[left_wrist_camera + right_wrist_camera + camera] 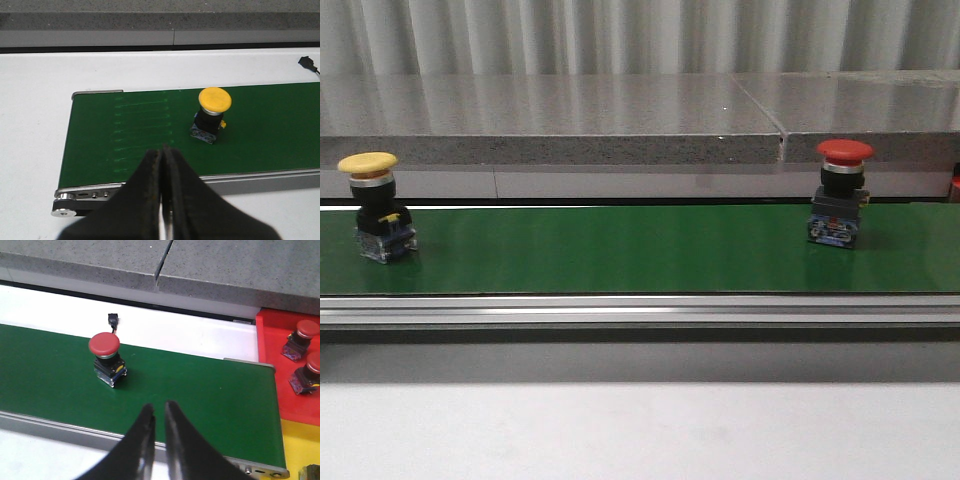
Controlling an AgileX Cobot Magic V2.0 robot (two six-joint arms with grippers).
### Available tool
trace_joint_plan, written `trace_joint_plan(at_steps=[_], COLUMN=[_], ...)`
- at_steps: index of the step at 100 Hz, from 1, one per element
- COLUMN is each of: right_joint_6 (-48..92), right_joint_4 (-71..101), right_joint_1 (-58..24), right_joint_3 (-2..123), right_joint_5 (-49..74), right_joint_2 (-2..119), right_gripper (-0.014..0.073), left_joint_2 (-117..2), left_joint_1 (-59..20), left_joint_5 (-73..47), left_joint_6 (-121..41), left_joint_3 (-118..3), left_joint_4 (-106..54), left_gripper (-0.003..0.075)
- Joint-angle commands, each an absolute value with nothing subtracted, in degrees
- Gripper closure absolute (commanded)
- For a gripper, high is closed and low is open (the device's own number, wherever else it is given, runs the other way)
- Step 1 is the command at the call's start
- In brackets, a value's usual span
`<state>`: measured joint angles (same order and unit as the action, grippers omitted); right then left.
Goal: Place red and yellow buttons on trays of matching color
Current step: 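Lower the right gripper onto the red button at the belt's end and grasp, then carry the red button into the red tray and lower it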
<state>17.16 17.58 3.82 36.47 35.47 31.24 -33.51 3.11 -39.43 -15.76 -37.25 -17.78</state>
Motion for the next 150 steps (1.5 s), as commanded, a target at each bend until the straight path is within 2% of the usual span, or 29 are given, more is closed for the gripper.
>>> trace_joint_plan(at_steps=[1, 10, 14, 19, 44, 107, 150], right_joint_6=[17.3, 17.3, 17.3, 17.3, 15.6, 15.6, 15.6], right_joint_4=[18.3, 18.3, 18.3, 18.4, 18.6, 18.6, 18.6], right_joint_1=[3.8, 3.8, 3.8, 3.8, 3.8, 3.8, 3.8], right_joint_3=[38.0, 38.0, 38.0, 38.0, 38.6, 51.1, 56.3], right_joint_5=[32.6, 32.5, 32.2, 32.0, 30.6, 35.9, 27.9], right_joint_2=[31.4, 31.4, 31.4, 31.4, 36.7, 70.1, 81.8], right_gripper=[0.0319, 0.009, 0.0017, -0.0025, 0.0007, 0.0007, 0.0007], left_joint_2=[-33.5, -33.5, -33.5, -33.5, -33.5, -33.5, -33.5], left_joint_1=[2.6, 2.6, 2.6, 2.6, 2.6, 2.6, 2.6], left_joint_5=[-35.3, -35.3, -35.3, -35.3, -35.3, -35.3, -35.3], left_joint_6=[-15.9, -15.9, -15.9, -15.9, -15.9, -15.9, -15.9], left_joint_3=[-38.6, -38.6, -38.6, -38.6, -38.6, -38.6, -38.6], left_joint_4=[-19.4, -19.4, -19.4, -19.4, -19.4, -19.4, -19.4], left_gripper=[0.074, 0.074, 0.074, 0.074, 0.074, 0.074, 0.074])
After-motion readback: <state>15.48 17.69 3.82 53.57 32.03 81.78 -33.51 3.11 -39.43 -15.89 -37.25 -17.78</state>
